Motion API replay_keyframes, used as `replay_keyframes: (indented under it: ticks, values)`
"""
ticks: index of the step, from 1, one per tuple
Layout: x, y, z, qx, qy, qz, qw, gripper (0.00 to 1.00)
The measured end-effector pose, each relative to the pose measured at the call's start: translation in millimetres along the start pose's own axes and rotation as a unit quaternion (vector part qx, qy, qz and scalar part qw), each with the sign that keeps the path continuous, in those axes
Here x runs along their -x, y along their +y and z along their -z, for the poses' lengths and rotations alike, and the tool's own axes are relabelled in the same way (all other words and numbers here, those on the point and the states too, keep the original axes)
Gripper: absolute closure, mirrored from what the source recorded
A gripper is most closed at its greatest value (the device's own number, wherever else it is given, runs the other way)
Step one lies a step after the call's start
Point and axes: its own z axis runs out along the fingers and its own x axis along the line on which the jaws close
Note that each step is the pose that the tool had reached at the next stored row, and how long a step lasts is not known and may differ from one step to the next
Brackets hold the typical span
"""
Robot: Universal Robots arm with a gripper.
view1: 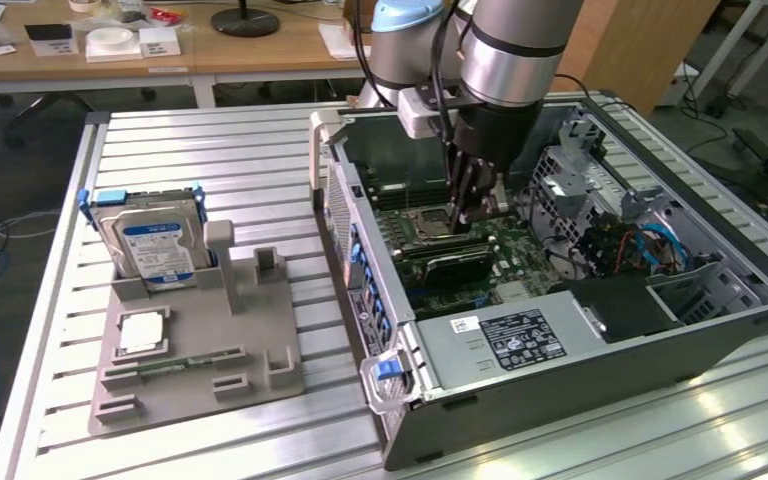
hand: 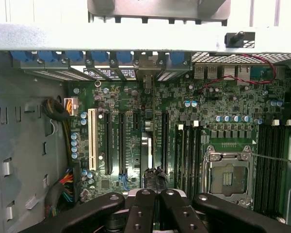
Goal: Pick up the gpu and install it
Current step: 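Press down on the gpu until it lock into place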
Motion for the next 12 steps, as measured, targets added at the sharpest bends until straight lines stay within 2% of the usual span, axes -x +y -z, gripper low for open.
replay_keyframes:
  ticks: [12]
  values:
    - [0.0,0.0,-2.3,0.0,0.0,0.0,1.0,0.89]
